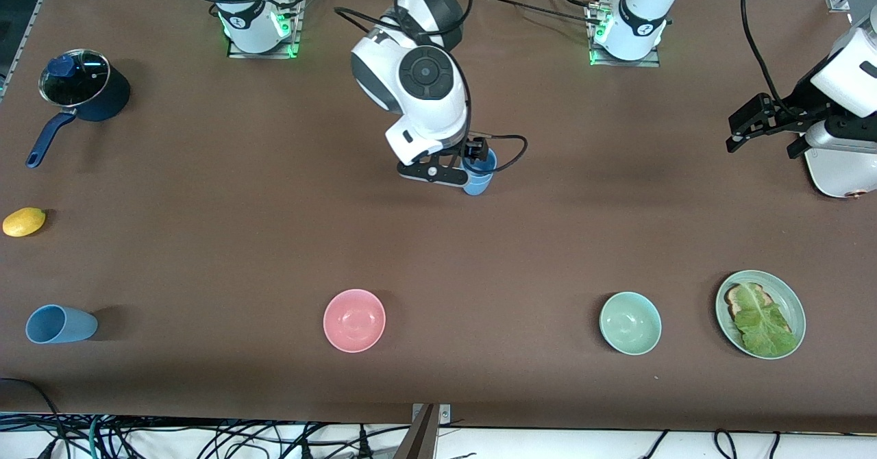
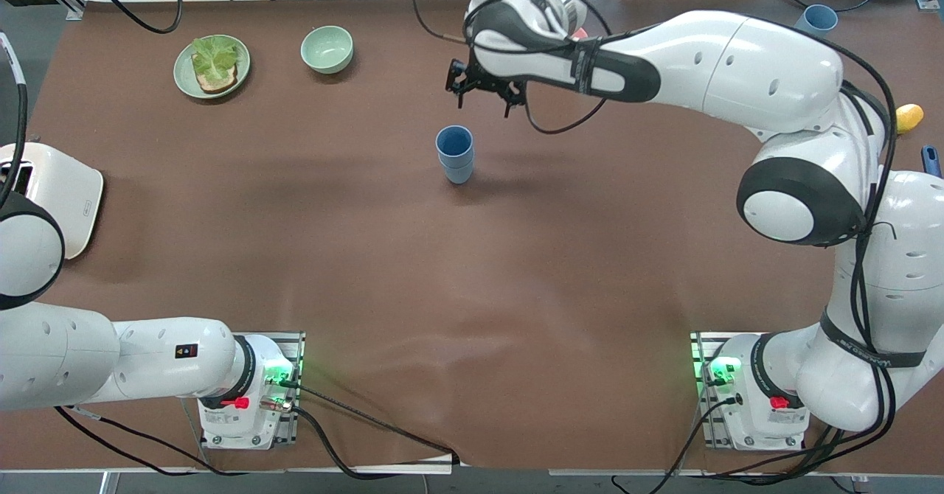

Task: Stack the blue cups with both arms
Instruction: 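Open the right gripper and lift it away from the stacked cups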

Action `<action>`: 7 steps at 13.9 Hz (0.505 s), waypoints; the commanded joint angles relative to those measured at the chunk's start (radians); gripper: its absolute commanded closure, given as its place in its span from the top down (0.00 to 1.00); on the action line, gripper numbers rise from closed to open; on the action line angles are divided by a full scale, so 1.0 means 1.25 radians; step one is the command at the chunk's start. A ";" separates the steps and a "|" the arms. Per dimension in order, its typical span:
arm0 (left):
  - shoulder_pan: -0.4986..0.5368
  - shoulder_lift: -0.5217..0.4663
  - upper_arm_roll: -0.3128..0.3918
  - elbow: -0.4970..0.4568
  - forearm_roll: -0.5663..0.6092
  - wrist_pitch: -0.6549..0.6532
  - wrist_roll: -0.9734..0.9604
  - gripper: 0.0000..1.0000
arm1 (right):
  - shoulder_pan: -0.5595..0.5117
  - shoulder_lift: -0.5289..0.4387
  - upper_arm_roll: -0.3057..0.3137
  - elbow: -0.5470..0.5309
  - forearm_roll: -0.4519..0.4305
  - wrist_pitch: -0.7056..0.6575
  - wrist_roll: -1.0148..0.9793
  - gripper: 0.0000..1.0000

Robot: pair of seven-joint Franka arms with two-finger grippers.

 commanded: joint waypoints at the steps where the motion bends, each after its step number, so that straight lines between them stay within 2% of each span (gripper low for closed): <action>1: 0.003 -0.005 -0.006 -0.010 0.012 0.008 0.001 1.00 | -0.056 -0.042 0.007 0.008 0.000 -0.069 -0.080 1.00; 6: 0.001 -0.001 -0.005 -0.003 0.012 0.003 0.001 1.00 | -0.172 -0.079 0.002 -0.002 -0.002 -0.133 -0.241 1.00; 7: 0.001 -0.001 -0.005 -0.004 0.012 0.003 0.001 1.00 | -0.183 -0.092 -0.028 -0.028 0.000 -0.131 -0.287 1.00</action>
